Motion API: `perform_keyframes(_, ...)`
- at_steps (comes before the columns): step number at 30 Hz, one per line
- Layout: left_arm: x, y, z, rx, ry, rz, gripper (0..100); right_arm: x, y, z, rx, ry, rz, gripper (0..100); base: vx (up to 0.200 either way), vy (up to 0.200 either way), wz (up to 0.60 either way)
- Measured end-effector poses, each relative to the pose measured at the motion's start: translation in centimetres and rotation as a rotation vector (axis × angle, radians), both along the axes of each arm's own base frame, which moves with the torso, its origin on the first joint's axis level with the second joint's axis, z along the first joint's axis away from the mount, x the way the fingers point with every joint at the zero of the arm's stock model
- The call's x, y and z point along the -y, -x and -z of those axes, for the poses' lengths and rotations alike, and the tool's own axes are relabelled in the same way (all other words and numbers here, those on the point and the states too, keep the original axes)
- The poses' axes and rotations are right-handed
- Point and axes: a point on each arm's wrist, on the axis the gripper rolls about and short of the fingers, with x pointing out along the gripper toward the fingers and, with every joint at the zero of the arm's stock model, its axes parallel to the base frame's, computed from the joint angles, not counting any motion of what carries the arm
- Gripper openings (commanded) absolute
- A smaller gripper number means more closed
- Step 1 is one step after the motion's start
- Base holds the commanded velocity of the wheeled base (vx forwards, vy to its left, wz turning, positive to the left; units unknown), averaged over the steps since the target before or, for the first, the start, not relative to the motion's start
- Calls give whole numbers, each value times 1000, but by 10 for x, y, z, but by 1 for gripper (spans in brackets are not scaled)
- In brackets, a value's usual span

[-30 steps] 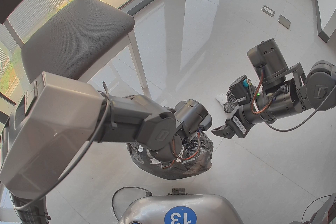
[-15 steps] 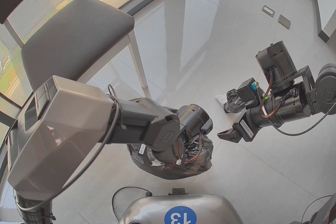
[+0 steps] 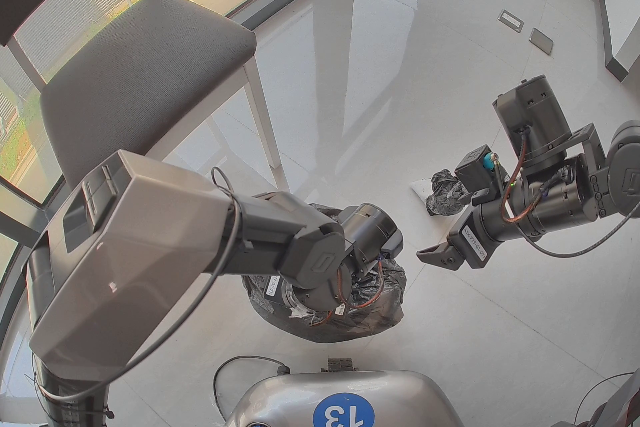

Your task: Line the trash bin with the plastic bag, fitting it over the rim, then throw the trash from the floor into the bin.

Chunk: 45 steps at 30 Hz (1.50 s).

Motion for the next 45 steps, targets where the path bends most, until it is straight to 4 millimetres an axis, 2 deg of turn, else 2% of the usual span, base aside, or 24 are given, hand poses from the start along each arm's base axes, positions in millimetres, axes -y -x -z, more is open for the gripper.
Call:
perform_keyframes(11,0,0,3,-14,-11,-6,0,5,-2,-1,6,0,13,100,0,0,0)
perform_keyframes(29,-15,16,-8,-79,-54,-56,0,5,-3,-2,9,-2,15,100,0,0,0)
perform_keyframes(45,-25,30,-9,-96,-59,-85,0,5,-3,-3,11,0,12,100,0,0,0)
